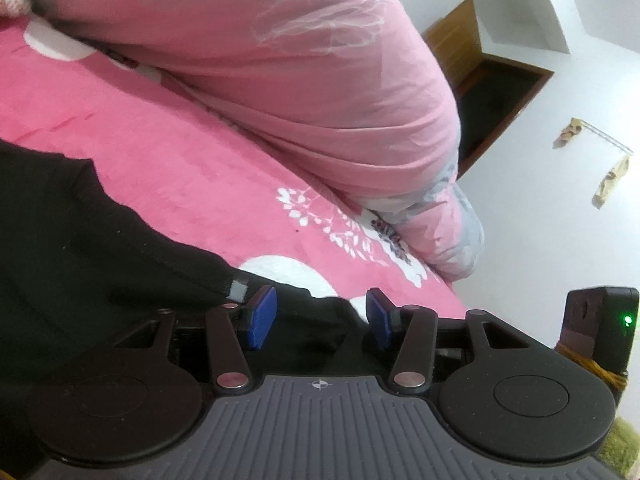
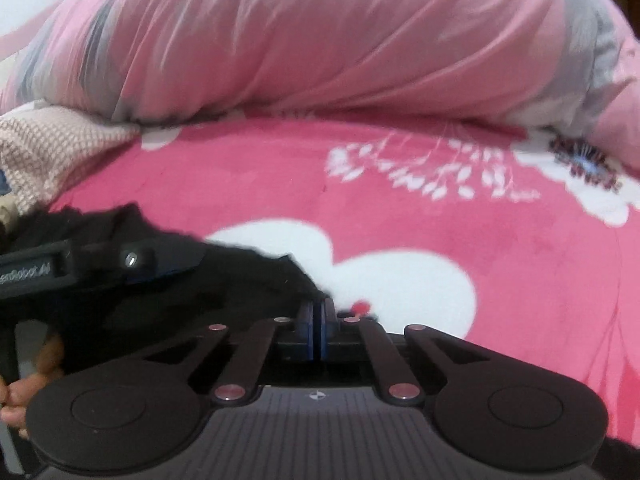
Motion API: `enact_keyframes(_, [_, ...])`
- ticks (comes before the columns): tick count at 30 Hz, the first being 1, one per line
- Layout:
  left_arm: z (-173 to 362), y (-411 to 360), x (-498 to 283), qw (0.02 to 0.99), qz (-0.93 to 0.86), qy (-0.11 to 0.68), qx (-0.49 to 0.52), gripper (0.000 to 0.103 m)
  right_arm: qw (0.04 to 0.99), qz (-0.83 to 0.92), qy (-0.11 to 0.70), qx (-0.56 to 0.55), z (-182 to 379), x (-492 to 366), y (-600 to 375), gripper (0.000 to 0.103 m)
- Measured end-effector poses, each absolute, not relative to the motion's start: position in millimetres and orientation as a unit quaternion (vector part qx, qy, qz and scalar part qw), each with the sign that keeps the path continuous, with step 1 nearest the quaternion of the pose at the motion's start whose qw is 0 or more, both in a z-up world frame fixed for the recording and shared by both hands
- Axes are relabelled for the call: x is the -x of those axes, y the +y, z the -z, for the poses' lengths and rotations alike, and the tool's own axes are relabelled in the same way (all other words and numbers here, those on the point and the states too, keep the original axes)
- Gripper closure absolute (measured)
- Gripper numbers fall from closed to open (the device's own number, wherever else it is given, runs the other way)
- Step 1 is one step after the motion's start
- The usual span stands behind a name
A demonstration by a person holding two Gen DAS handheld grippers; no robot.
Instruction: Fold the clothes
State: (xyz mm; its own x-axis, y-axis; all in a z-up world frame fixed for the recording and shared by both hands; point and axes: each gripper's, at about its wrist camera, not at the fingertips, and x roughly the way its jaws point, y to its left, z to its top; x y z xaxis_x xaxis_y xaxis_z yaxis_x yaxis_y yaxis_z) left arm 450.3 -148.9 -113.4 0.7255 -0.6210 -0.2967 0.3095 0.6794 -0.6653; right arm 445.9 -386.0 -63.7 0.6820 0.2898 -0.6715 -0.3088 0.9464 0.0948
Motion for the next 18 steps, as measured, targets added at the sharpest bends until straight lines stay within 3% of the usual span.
enact_keyframes(5, [113.7, -154.6, -449.8, 0.884, 0.264, 0.265, 0.279, 0.053, 0.923, -0.137, 0.359, -0.012, 80.7, -457.0, -392.1, 0.101])
enact_keyframes(13, [114.2, -163.7, -449.0, 0.892, 0.262, 0.274, 0.246, 0.053, 0.923, -0.015, 0.350, -0.158, 79.3, -470.5, -448.9, 0.099])
enact_keyframes(18, [114.9, -167.0, -448.9, 0.894, 0.262, 0.278, 0.234, 0.053, 0.925, 0.058, 0.327, -0.185, 59.0, -431.9, -485.4, 0.093])
